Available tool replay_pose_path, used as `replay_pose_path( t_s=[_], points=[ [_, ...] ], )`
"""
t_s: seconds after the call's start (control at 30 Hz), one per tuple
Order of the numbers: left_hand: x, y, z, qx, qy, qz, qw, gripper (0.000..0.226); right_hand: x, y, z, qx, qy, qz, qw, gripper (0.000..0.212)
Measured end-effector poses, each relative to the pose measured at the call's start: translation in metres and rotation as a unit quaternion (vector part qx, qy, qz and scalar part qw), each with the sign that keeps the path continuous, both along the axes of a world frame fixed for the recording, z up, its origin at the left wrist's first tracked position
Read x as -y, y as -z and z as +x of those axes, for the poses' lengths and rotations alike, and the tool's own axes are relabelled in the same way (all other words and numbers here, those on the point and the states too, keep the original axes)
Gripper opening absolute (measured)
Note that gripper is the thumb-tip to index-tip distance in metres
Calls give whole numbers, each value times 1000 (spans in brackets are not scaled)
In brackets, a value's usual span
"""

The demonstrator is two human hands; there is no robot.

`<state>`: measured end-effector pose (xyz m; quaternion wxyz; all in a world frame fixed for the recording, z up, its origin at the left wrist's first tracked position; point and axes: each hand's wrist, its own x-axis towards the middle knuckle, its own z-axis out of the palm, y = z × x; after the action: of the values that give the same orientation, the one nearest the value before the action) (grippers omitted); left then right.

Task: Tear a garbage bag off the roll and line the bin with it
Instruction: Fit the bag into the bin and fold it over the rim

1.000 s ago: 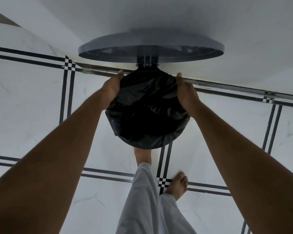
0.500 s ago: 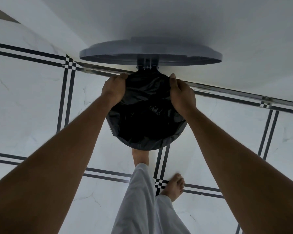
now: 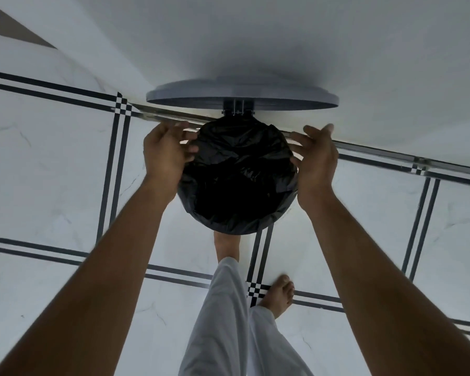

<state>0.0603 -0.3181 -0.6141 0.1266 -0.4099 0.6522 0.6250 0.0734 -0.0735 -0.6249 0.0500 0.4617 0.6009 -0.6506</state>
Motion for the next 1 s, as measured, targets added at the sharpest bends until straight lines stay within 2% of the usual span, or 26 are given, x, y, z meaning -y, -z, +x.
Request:
replay_pose_path(
  t_s=[0.07, 0.1, 0.17, 0.23, 0.33, 0.37, 0.4, 0.47, 0.5, 0.6, 0.7, 0.83, 1.0],
  points=[
    [5, -23, 10, 28, -49, 52, 997, 25, -3, -22, 2, 1, 43, -48, 998, 60],
    [5, -37, 12, 31, -75, 77, 994, 30, -3, -34, 2, -9, 46, -42, 998, 60],
    [6, -61, 7, 15, -94, 55, 994, 40, 0, -60, -2, -59, 18, 11, 998, 50],
    [3, -82, -1, -16, -65, -5, 998, 45, 7, -81, -5, -112, -28, 73, 991, 38],
    [-9, -104, -6, -47, 26, -41, 998, 24, 14, -93, 3, -151, -120, 173, 966, 41],
    [-12, -109, -2, -41, 64, -55, 996, 24, 15, -95, 10, -147, -155, 184, 959, 43],
    [-13, -109, 5, -38, 92, -68, 993, 38, 15, -93, 18, -133, -190, 192, 954, 46],
    [-13, -105, 24, -30, 110, -91, 989, 72, 17, -87, 38, -100, -239, 196, 946, 53],
    [-12, -100, 36, -23, 116, -93, 989, 77, 17, -82, 51, -88, -247, 191, 946, 55],
    [-13, -79, 73, 9, 170, -97, 981, 77, 18, -61, 88, -72, -279, 187, 939, 62],
    [-10, -46, 107, -4, 237, -114, 965, 83, 12, -33, 121, -62, -322, 191, 925, 68],
    [-10, 6, 129, -10, 270, -114, 956, 83, 10, 11, 152, -47, -358, 196, 912, 80],
    [-12, 50, 140, -38, 296, -148, 943, 110, 23, 44, 179, -43, -422, 246, 871, 90]
  ],
)
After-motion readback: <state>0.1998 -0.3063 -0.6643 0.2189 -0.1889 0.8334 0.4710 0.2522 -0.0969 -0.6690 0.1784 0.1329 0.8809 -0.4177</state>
